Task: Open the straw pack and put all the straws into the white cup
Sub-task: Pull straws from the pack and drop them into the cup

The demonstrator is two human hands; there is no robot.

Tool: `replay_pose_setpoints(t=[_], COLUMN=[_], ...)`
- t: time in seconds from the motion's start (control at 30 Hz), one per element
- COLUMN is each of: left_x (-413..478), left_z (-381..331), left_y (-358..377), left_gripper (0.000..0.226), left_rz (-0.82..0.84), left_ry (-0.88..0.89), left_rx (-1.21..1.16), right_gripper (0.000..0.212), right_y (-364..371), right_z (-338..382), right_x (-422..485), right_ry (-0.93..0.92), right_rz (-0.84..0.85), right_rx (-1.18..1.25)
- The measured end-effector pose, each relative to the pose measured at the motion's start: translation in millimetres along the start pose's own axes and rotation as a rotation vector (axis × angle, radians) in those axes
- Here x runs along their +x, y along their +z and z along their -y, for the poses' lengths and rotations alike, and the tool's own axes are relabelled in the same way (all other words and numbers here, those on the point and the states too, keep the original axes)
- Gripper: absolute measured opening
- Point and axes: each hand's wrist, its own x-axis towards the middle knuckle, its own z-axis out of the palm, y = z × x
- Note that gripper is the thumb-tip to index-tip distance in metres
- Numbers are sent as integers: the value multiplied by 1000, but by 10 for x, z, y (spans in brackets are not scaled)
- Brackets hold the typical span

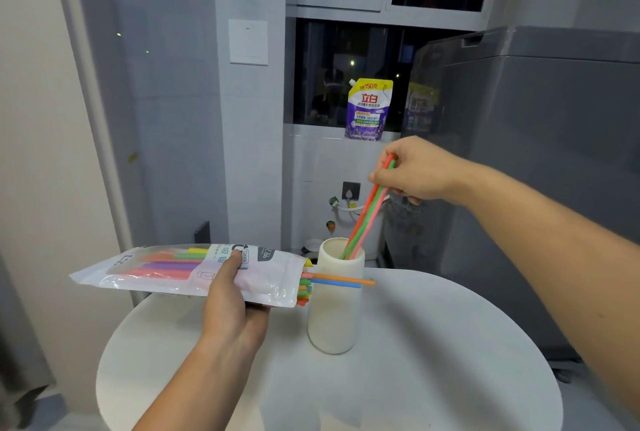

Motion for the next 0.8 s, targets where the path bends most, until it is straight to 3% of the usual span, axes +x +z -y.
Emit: replay_pose_setpoints(t=[0.27,0.37,0.43,0.5,0.57,0.6,0.63,0.7,0.8], left_x=[75,81,70,68,73,73,64,15,-63], left_z=[-43,-80,-123,-181,-254,-283,-302,-316,-279], left_y=[-49,-40,-16,14,46,62,82,119,178], left_gripper=[51,46,46,46,45,44,44,45,27], left_rz=[8,17,26,39,59,66,79,93,84], left_ry=[13,15,19,31,51,59,62,71,110], left_rx=[-42,-61,-70,-69,-78,-78,-80,-89,-85], right_gripper=[29,34,37,42,55,63,70,75,76], right_y=[463,540,567,604,731,838,968,1226,1498], right_z=[-64,-90,-106,-82,-20,32,102,244,407], right_x=[26,-52,-145,-341,-614,-767,-920,-1131,-1137], right_ry=[52,75,67,53,26,42,95,289,458], right_rz=[119,76,-106,-407,-644,-667,-618,-347,-33], right_rx=[-27,-21,-84,-49,169,312,480,812,1079])
